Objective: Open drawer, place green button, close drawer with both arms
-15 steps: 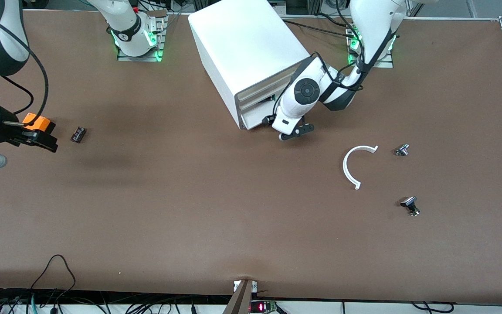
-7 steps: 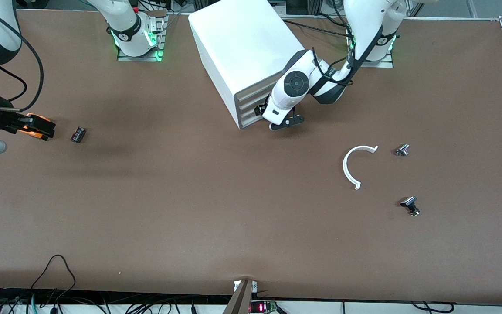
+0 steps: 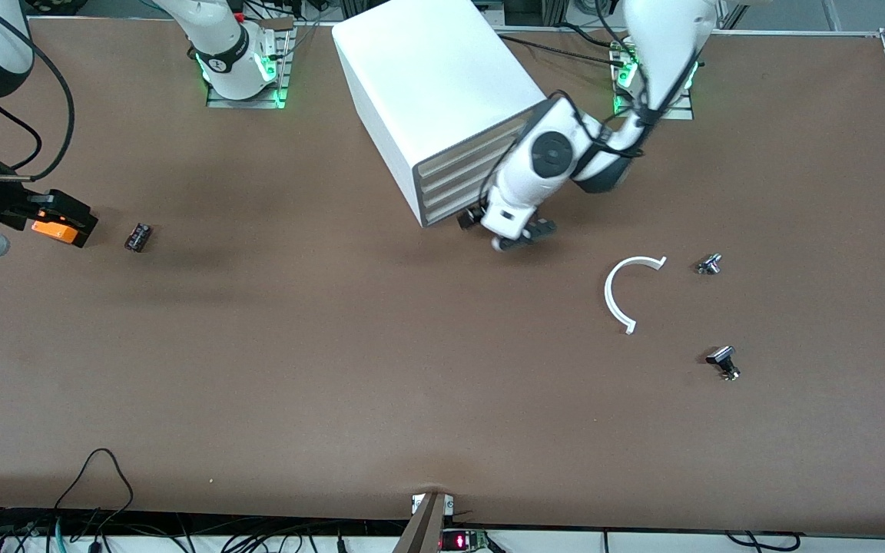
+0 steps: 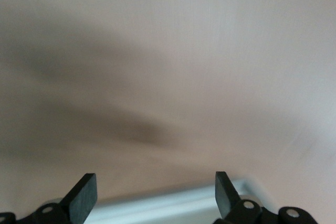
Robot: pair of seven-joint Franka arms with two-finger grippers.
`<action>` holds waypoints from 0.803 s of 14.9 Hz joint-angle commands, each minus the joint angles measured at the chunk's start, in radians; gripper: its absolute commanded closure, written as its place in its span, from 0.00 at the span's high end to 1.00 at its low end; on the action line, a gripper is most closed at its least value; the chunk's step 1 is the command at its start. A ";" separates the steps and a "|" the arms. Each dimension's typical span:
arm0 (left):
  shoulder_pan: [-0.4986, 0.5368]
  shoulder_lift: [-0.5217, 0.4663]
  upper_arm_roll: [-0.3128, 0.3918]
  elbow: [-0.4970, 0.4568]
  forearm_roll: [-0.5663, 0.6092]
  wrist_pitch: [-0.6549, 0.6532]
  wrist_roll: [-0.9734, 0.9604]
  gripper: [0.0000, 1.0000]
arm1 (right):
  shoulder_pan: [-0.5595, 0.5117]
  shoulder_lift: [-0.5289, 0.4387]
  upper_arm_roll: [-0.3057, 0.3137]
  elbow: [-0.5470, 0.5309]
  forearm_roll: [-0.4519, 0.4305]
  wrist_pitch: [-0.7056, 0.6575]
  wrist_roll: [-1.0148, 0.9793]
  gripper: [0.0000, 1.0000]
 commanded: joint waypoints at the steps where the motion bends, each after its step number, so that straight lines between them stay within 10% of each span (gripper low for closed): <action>1: 0.164 -0.136 0.018 0.003 -0.015 -0.026 0.090 0.99 | -0.005 -0.035 -0.009 -0.024 0.028 -0.004 -0.029 1.00; 6: 0.324 -0.395 0.088 0.014 -0.005 -0.370 0.479 0.99 | -0.005 -0.035 -0.010 -0.024 0.029 -0.009 -0.041 1.00; 12: 0.321 -0.480 0.205 0.283 0.207 -0.805 0.698 0.99 | -0.005 -0.034 -0.010 -0.024 0.029 -0.012 -0.066 1.00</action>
